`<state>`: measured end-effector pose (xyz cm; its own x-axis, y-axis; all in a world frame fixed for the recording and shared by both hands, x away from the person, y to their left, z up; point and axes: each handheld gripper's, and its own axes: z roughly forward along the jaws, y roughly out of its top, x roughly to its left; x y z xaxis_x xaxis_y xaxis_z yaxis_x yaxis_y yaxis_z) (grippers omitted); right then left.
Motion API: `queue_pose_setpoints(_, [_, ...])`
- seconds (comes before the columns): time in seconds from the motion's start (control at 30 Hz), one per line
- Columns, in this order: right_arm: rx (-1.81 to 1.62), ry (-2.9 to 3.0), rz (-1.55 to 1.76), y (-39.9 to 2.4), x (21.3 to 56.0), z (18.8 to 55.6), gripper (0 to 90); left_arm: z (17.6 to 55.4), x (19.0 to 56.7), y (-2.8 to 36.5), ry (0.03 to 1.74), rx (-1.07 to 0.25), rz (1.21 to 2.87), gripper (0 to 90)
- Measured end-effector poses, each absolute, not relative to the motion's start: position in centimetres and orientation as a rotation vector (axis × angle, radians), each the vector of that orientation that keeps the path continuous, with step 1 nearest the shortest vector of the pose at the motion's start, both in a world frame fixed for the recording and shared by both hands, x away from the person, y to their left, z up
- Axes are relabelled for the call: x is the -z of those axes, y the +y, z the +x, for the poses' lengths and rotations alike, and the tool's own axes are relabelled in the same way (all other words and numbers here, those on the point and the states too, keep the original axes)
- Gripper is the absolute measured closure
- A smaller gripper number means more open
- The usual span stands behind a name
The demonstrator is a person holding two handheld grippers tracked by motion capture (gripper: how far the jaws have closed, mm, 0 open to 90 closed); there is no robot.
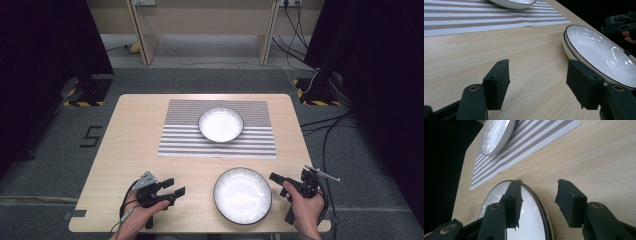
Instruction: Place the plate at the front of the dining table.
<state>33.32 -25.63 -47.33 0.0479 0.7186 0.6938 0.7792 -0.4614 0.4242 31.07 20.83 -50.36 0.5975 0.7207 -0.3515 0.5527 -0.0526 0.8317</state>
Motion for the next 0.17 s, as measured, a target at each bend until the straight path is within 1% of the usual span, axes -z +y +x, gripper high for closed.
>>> queue_pose_setpoints(0.17, [1.416,-1.597,-2.228,-25.89,47.2,33.0,54.4,31.1,50.37,20.8,1.055,-0.191,1.724,34.5])
